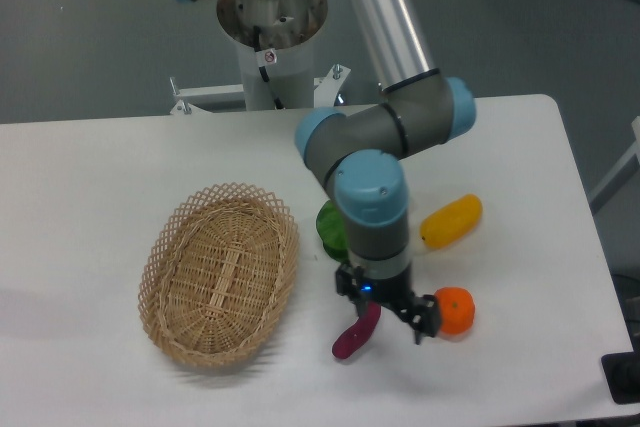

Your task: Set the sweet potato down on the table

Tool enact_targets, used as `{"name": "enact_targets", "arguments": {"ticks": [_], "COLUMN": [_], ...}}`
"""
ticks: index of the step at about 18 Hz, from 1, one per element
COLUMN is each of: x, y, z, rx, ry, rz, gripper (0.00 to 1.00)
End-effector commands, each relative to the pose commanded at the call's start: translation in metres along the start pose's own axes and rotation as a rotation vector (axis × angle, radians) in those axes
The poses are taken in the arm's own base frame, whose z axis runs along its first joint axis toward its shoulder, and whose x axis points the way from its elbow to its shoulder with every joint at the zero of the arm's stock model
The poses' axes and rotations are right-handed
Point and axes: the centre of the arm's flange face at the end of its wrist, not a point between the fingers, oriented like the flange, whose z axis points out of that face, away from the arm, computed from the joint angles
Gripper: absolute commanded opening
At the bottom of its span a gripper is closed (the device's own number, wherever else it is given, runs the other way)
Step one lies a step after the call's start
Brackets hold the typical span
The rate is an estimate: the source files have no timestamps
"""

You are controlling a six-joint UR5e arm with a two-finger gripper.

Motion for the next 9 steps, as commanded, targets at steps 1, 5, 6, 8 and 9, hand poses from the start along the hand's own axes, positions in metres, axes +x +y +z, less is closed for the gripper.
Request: {"name": "enact_targets", "arguments": {"ticks": [1,5,6,8,9], "x": [-0.012,-0.051,-0.06,-0.071,-0.075], "y": [0.011,0.078,0.096,0.131,0.149], "z": [-0.01,-0.04,-0.051,-0.068,-0.075], "rx": [0.002,-0.049,-0.066,-0.103,-0.122], "ry": [-0.016,-0.007,0.012,0.062,0.095], "rz": [0.042,0.134,0.128,0.136,0.145], "gripper": [1.0,1.0,1.0,1.0,1.0]}}
